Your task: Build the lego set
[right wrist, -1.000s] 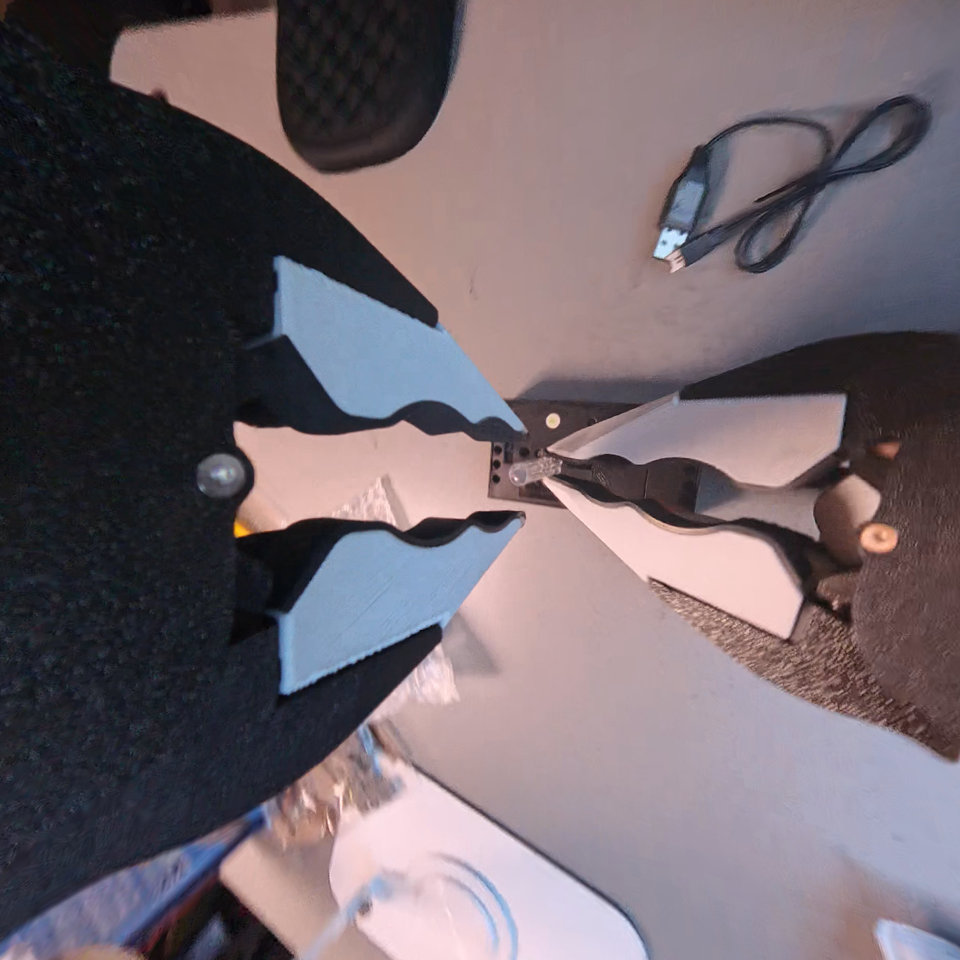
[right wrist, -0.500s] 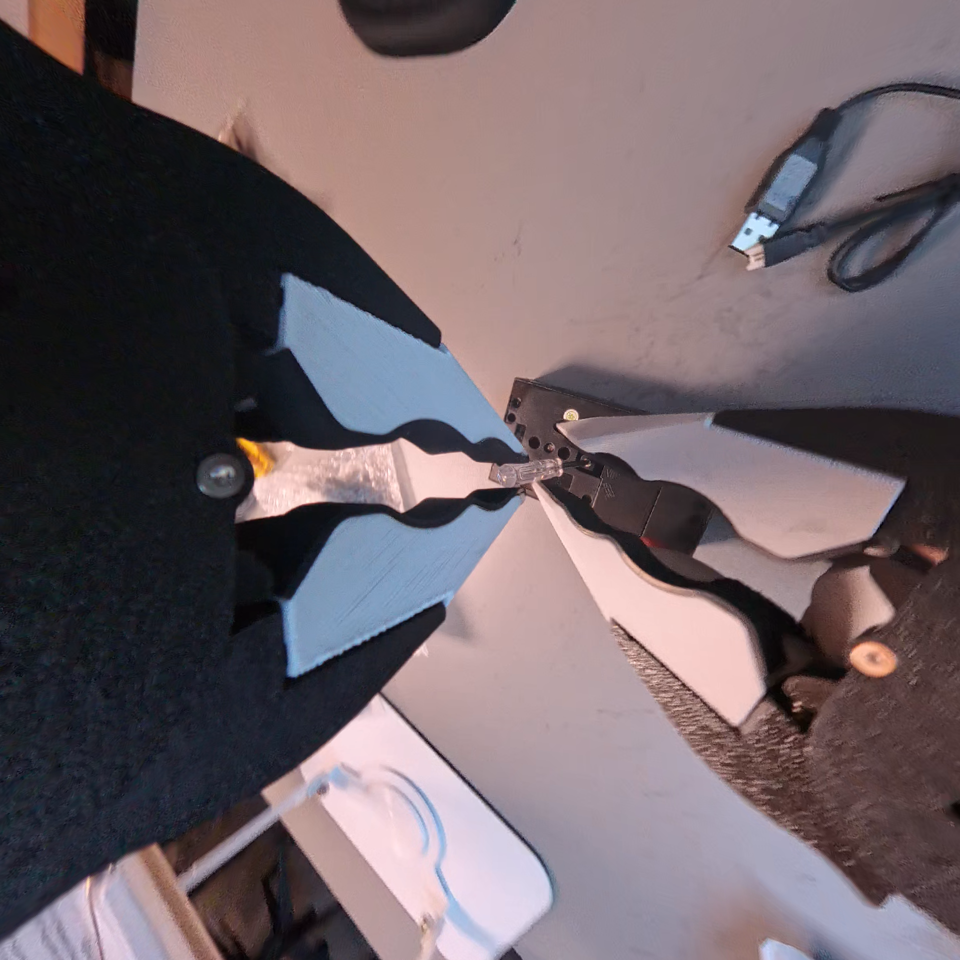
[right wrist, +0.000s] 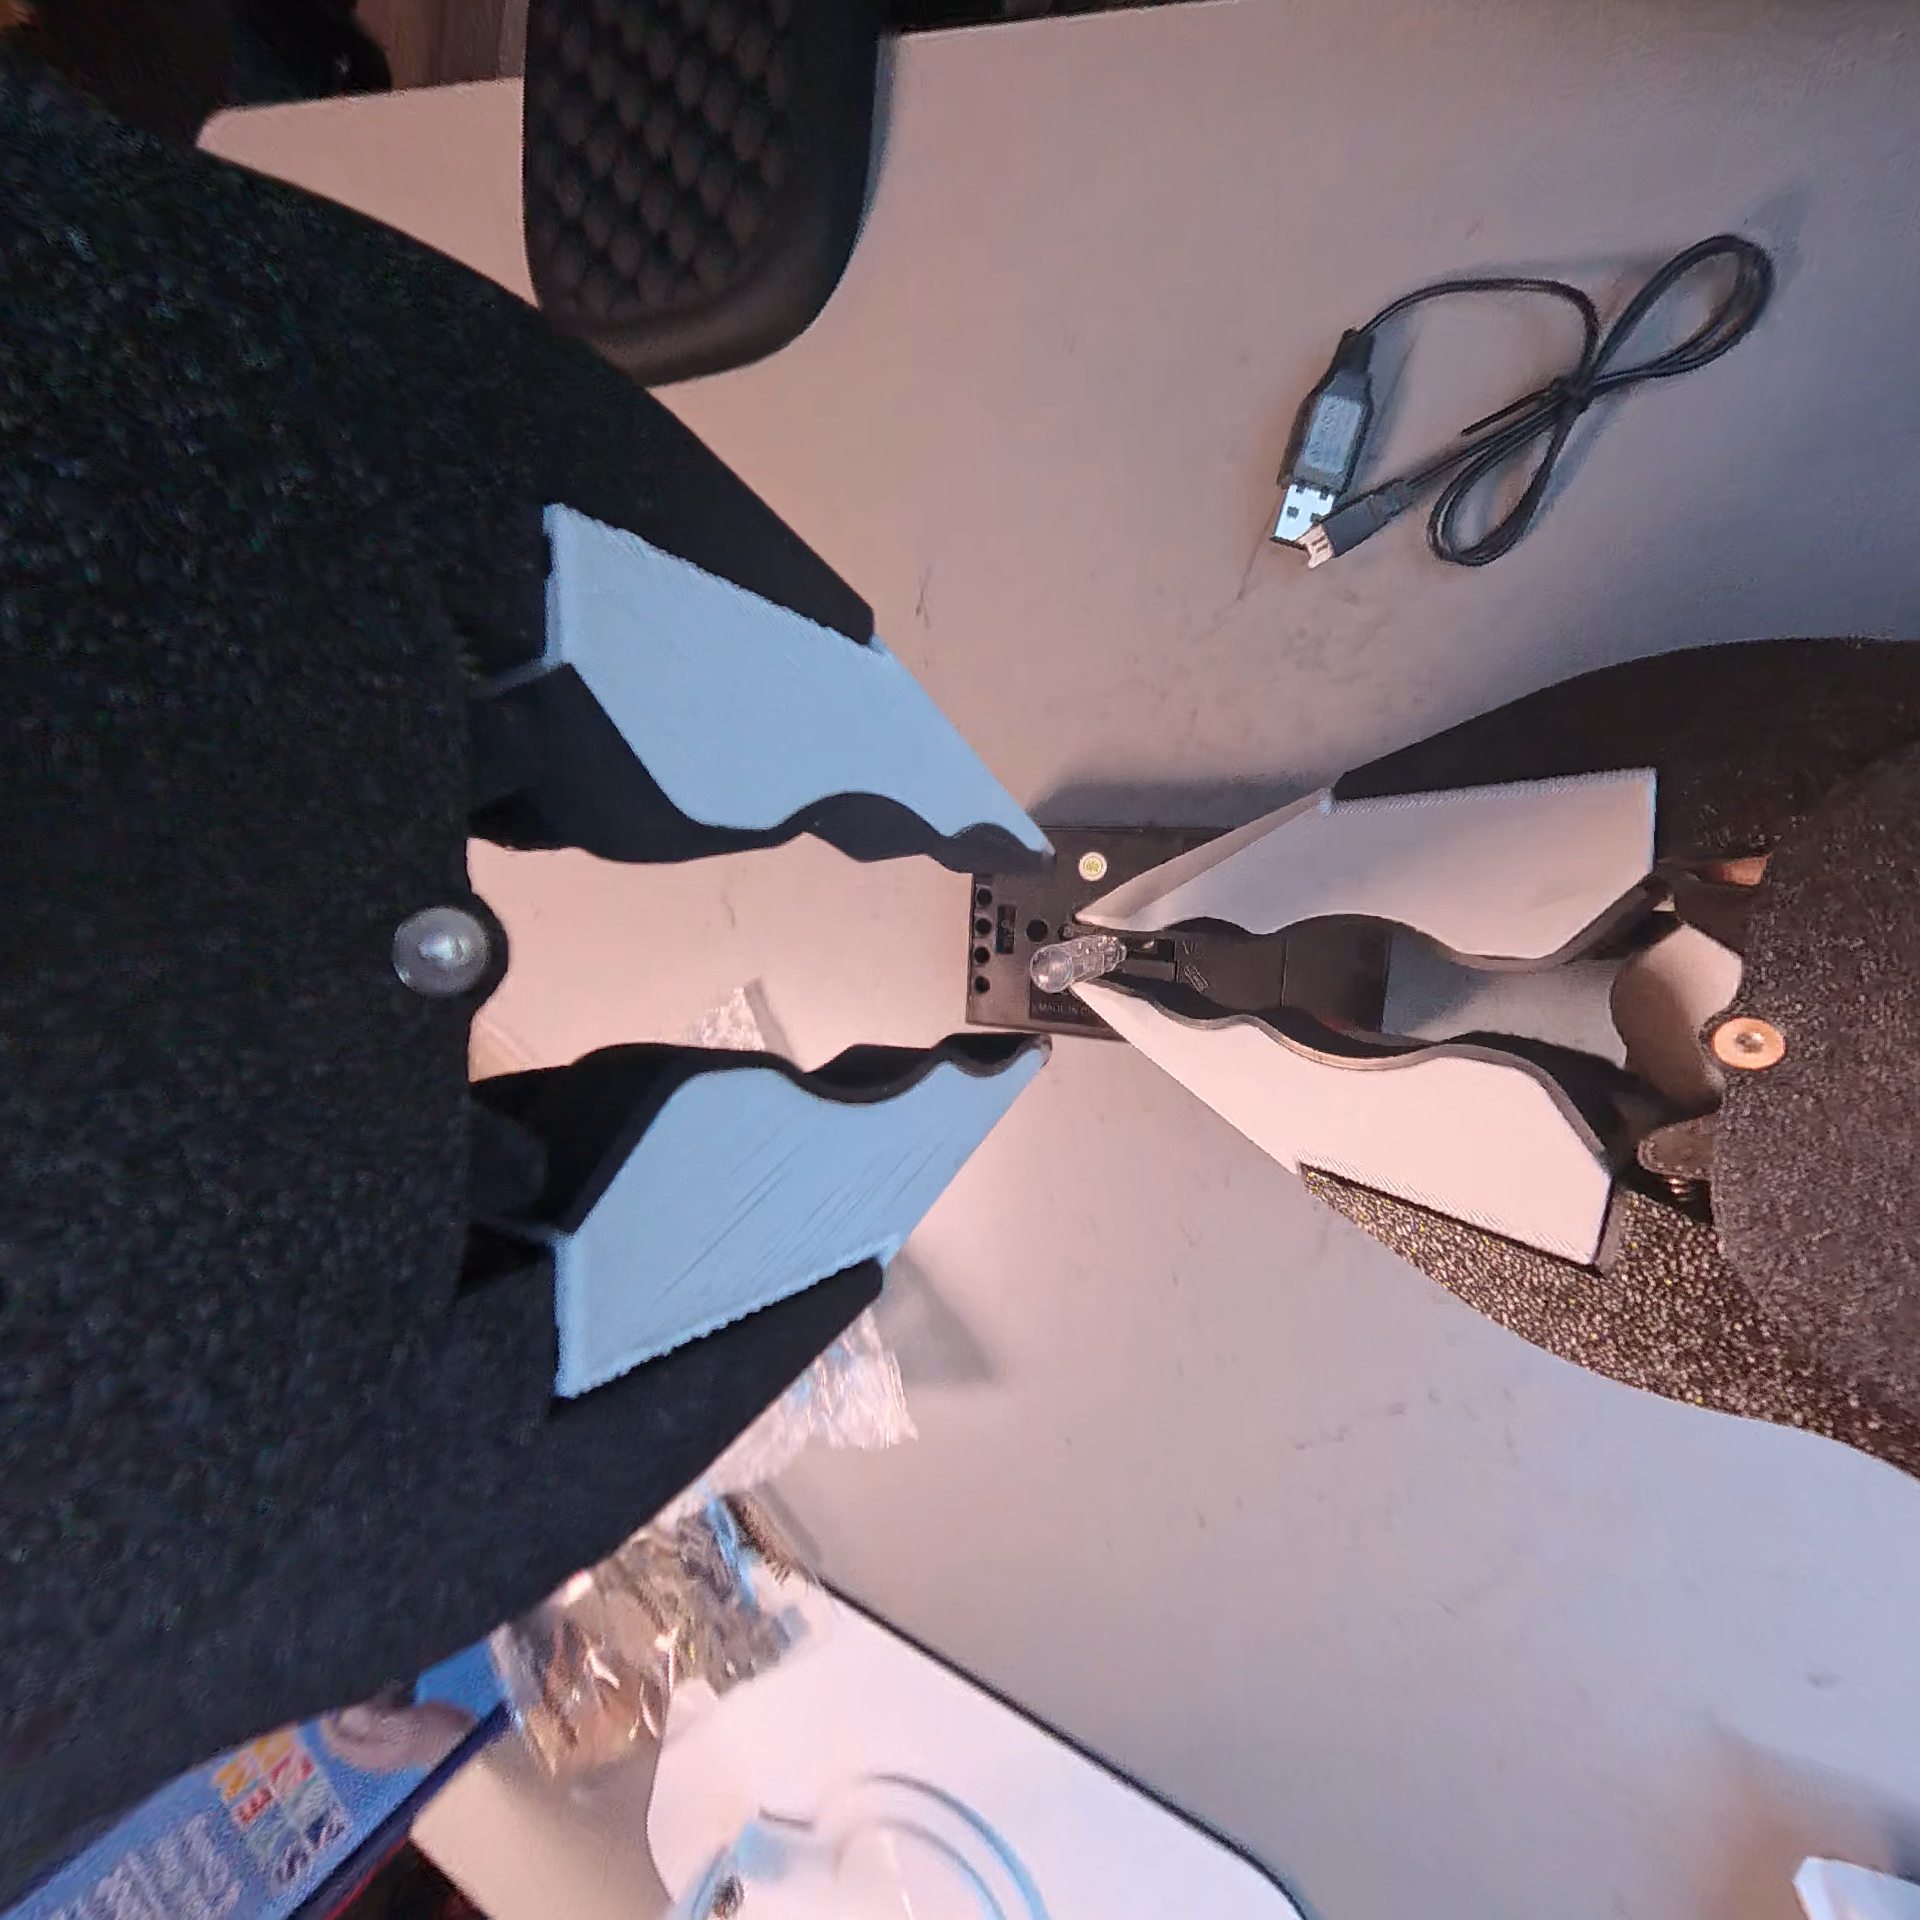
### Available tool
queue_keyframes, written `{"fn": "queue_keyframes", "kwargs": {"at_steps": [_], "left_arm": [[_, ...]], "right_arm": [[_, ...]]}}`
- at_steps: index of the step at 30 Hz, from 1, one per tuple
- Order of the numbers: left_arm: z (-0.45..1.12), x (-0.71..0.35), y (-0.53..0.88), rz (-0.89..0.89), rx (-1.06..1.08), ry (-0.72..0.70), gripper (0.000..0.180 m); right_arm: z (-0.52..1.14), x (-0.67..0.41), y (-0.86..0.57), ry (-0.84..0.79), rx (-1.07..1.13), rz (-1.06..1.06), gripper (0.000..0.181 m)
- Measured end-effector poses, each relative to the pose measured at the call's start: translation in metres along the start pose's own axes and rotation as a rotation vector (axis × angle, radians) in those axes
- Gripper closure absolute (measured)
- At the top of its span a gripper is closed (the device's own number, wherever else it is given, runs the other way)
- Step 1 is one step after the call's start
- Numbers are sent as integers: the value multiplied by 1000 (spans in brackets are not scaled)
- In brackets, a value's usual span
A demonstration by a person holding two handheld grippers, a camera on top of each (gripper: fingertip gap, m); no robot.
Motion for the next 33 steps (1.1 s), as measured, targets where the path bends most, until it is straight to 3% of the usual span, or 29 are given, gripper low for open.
{"fn": "queue_keyframes", "kwargs": {"at_steps": [4,11,14,17,20,25,27,31,33], "left_arm": [[0,0,0,-3,-2,0,171],[0,0,-1,40,6,-13,159],[1,0,-2,50,8,-4,162],[0,-1,1,24,-4,-9,172],[0,-1,3,-4,-5,-9,172],[0,-1,4,-32,-11,-8,172],[0,-1,4,-38,-13,-8,172],[1,-1,3,-39,-15,-8,172],[1,-1,3,-31,-17,-10,172]], "right_arm": [[9,1,-1,22,21,-3,173],[10,-3,-3,75,-25,-296,173],[10,-3,-3,145,-10,-506,173],[11,-6,-1,181,5,-589,173],[8,-6,-1,154,30,-484,173],[0,1,-4,25,-3,-118,146],[2,2,-3,2,-9,-67,149],[9,1,-6,21,28,-69,174],[9,0,-6,29,15,-110,174]]}}
Point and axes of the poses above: each gripper's, where its closed fingertips meet, z out along the fingers, x out of its underside, y = z × x across the jaws, the point moved 7 cm from there along -z, back along the fingers, and after that the axes turned 14 degrees about -z, right-handed, at the moved point
